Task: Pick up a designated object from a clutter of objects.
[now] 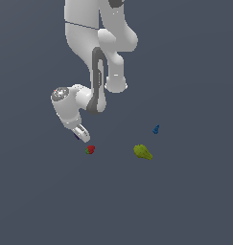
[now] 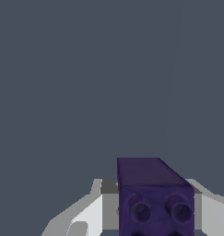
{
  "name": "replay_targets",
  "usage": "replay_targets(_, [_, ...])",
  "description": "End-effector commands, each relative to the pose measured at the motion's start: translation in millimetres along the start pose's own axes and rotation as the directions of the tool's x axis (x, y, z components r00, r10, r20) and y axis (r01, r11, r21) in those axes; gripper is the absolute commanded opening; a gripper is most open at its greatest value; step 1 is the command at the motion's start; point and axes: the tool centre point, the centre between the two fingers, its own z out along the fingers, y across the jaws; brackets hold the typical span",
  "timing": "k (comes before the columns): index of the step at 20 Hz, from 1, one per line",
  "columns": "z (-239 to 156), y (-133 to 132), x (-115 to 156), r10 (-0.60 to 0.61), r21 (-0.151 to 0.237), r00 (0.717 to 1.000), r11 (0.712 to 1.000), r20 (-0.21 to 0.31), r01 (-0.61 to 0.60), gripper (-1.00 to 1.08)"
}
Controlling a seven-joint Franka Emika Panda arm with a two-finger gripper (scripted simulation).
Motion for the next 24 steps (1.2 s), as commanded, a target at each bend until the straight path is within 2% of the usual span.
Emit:
replay_targets(1, [0,0,0,0.0,0.0,1.0,1.0,-0.001,0.0,-1.0])
replay_targets(14, [-5,-5,-4,0.0,0.001,1.0,1.0,-0.001,0.0,-1.0])
replay_targets(24, [-41,-40,-33,0.0,0.001,1.0,1.0,-0.001,0.0,-1.0])
